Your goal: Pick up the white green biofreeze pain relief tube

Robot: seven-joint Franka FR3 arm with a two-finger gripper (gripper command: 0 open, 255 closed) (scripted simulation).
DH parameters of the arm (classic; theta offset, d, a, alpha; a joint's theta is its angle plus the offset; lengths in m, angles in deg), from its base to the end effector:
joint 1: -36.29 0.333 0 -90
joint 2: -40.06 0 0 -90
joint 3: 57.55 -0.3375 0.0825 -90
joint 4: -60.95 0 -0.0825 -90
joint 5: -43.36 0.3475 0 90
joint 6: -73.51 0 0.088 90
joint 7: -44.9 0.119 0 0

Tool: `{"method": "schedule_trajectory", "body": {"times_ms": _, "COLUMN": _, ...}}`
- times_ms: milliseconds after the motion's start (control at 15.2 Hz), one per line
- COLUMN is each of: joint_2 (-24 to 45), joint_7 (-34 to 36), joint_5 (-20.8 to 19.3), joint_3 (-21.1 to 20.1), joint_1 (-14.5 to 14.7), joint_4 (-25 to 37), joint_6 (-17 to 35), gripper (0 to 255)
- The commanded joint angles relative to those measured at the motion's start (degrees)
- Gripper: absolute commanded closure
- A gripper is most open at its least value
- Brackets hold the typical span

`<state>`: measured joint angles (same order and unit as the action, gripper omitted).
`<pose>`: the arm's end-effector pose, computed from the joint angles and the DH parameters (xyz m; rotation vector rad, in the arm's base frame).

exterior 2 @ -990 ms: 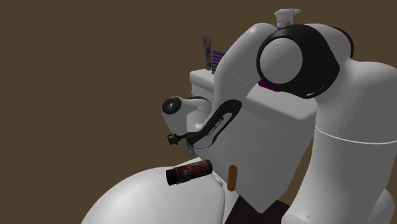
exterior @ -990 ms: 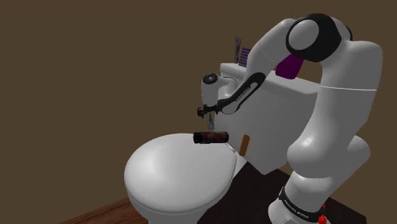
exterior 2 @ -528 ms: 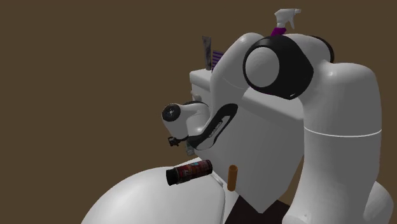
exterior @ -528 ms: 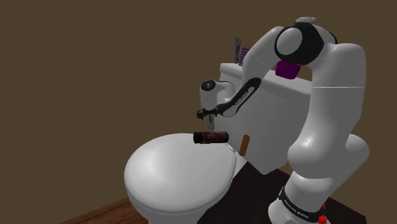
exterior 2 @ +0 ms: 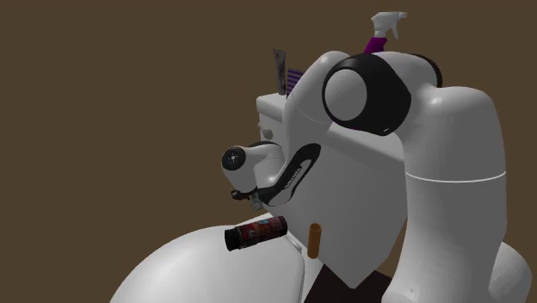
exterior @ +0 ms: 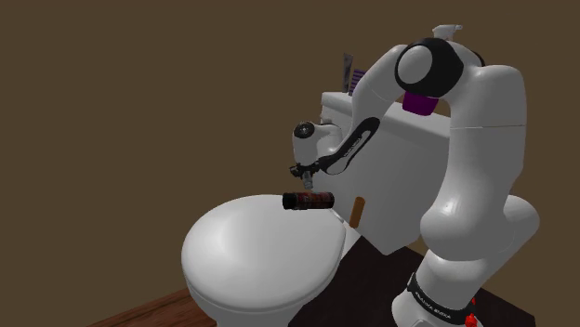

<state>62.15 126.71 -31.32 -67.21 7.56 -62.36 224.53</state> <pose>0.5315 -0.1664 0.2617 2.5000 -0.8233 0.5557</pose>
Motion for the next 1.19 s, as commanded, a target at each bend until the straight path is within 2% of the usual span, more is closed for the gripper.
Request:
{"method": "schedule_trajectory", "body": {"times_ms": 0, "joint_2": 0.10, "joint_7": -0.01, "joint_5": -0.03, "joint_3": 0.10, "joint_1": -0.07, "joint_4": 0.00, "joint_6": -0.04, "gripper": 255}}
{"method": "schedule_trajectory", "body": {"times_ms": 330, "joint_2": -0.22, "joint_7": 0.27, "joint_5": -0.16, "joint_3": 0.09, "joint_1": -0.03, "joint_4": -0.45, "joint_6": -0.02, "gripper": 255}}
{"method": "schedule_trajectory", "body": {"times_ms": 1122, "joint_2": -8.09, "joint_7": -10.39, "joint_5": 10.31, "joint_3": -2.62, "joint_1": -1.95, "joint_4": -2.52, "joint_6": -2.22, "gripper": 255}}
